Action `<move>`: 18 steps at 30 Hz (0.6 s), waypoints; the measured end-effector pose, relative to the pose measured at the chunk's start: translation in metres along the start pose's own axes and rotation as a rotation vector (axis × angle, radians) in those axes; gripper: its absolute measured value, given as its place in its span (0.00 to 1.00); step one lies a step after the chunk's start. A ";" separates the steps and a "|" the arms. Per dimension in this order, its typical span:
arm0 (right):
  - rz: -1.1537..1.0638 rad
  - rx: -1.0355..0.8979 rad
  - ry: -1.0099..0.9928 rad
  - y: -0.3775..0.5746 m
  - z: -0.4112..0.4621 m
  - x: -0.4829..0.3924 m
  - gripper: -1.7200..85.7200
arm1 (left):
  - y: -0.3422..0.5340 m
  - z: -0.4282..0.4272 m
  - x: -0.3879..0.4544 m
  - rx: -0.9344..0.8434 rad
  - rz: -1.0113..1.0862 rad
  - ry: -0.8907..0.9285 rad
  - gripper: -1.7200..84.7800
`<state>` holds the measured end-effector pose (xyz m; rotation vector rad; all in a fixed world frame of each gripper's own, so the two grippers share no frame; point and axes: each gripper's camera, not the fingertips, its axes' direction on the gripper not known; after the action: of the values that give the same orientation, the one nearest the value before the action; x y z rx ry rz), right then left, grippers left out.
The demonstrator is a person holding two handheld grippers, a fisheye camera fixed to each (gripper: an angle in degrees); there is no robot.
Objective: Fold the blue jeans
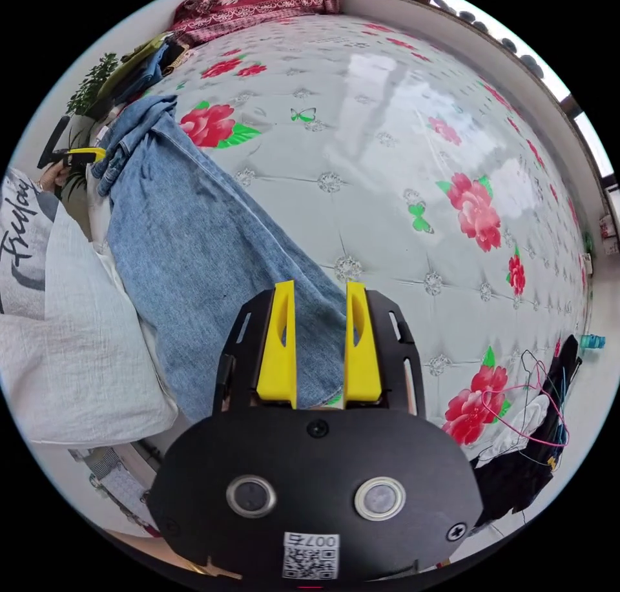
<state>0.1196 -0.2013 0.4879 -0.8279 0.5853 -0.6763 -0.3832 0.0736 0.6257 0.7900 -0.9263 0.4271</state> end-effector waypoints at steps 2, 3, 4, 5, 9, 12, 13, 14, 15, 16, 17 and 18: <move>-0.023 -0.053 -0.022 0.001 0.012 -0.006 0.06 | 0.000 0.011 0.016 -0.008 0.038 -0.109 0.14; -0.042 -0.090 0.029 0.002 0.016 -0.012 0.04 | -0.007 0.013 0.022 -0.054 0.076 -0.137 0.12; -0.076 -0.100 0.057 0.001 0.014 -0.017 0.03 | -0.015 0.008 0.022 -0.084 0.093 -0.145 0.08; -0.082 -0.108 0.067 0.000 0.012 -0.018 0.03 | -0.019 0.001 0.022 -0.070 0.091 -0.148 0.06; -0.069 0.065 0.211 -0.009 -0.062 -0.005 0.02 | -0.046 -0.091 0.007 0.188 0.089 -0.110 0.02; -0.017 0.409 0.377 -0.001 -0.177 0.002 0.02 | -0.064 -0.166 0.007 0.352 0.127 -0.141 0.01; -0.007 0.567 0.457 0.013 -0.224 -0.005 0.02 | -0.064 -0.189 0.013 0.403 0.159 -0.161 0.01; -0.003 0.640 0.501 0.021 -0.244 -0.011 0.02 | -0.062 -0.199 0.015 0.436 0.168 -0.151 0.01; 0.003 0.762 0.594 0.042 -0.277 -0.022 0.02 | -0.055 -0.215 0.018 0.493 0.187 -0.108 0.01; 0.023 0.837 0.684 0.064 -0.297 -0.032 0.02 | -0.046 -0.226 0.020 0.535 0.196 -0.076 0.01; 0.037 0.852 0.719 0.075 -0.303 -0.036 0.02 | -0.041 -0.229 0.019 0.552 0.190 -0.067 0.01; 0.068 0.857 0.746 0.098 -0.309 -0.038 0.02 | -0.029 -0.230 0.015 0.574 0.169 -0.046 0.01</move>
<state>-0.0904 -0.2678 0.2469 0.2744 0.8805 -1.0665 -0.2311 0.2298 0.5442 1.2499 -0.9259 0.8469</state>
